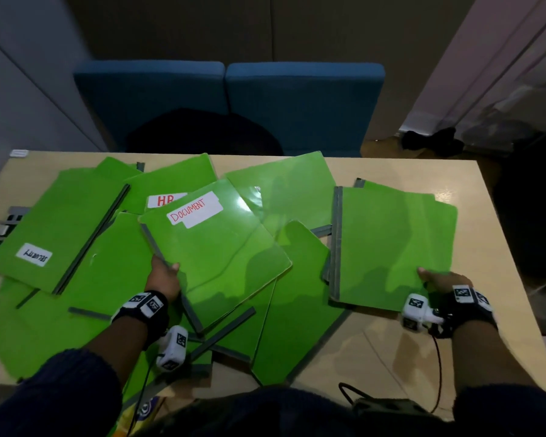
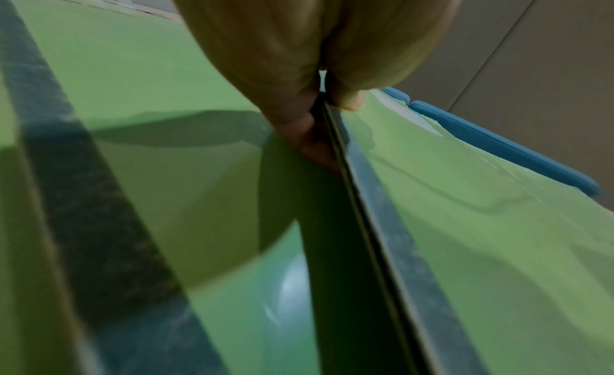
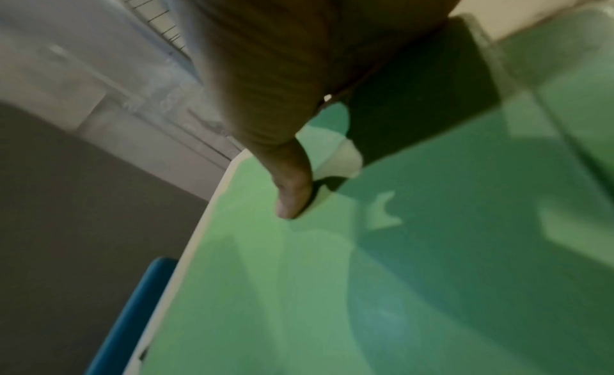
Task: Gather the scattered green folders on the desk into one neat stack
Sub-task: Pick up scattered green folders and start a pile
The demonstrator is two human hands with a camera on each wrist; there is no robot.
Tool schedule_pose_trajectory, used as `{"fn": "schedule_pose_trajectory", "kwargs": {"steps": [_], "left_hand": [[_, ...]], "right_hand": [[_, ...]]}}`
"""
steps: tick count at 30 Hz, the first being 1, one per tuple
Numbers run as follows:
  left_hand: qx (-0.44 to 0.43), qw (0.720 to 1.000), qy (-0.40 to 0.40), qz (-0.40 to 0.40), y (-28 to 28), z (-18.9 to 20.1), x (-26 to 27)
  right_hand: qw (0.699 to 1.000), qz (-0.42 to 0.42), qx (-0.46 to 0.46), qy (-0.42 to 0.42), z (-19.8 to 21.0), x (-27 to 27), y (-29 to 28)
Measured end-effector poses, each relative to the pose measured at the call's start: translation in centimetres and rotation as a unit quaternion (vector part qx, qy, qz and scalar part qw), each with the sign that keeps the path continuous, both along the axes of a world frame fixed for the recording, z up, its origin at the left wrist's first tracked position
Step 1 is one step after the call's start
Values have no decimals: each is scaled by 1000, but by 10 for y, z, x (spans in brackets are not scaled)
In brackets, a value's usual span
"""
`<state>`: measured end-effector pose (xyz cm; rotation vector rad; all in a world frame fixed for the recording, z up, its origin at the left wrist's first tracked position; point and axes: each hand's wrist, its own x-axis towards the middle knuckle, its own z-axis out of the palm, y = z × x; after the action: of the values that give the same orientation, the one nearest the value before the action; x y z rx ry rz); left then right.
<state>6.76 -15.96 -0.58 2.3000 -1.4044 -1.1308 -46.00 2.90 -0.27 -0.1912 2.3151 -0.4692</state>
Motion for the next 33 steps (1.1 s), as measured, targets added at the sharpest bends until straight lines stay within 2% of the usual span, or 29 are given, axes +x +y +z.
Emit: {"fn": "schedule_pose_trajectory", "kwargs": {"steps": [2,6,9,10,14,18,21,28,33], "left_hand": [[-3,1000,4,-4,3,1,1],[-6,1000,9,-8,7,0,2],[-10,1000,7,-15,7,0,1],[-10,1000,7,-17,7,1,1],[-7,1000,1,-23,9,3,2],[-1,1000,-2,-21,10,5,0],[2,1000,0,-27,9,2,2],[6,1000,10,-27,7,-5,6],[7,999,22,-33,7,-3,7]], "right_hand": [[1000,15,9,-9,7,10,-3],[995,72,36,67,1,30,-7],[997,43,31,58,10,55,-11],[997,52,33,50,12,61,-13],[998,-26,-30,-49,10,72,-17],[995,-49,-8,-92,17,80,-19],[998,-26,-9,-61,19,86,-21],[995,-25,-52,-83,35,91,-45],[970,-140,-83,-180,42,95,-50]]}}
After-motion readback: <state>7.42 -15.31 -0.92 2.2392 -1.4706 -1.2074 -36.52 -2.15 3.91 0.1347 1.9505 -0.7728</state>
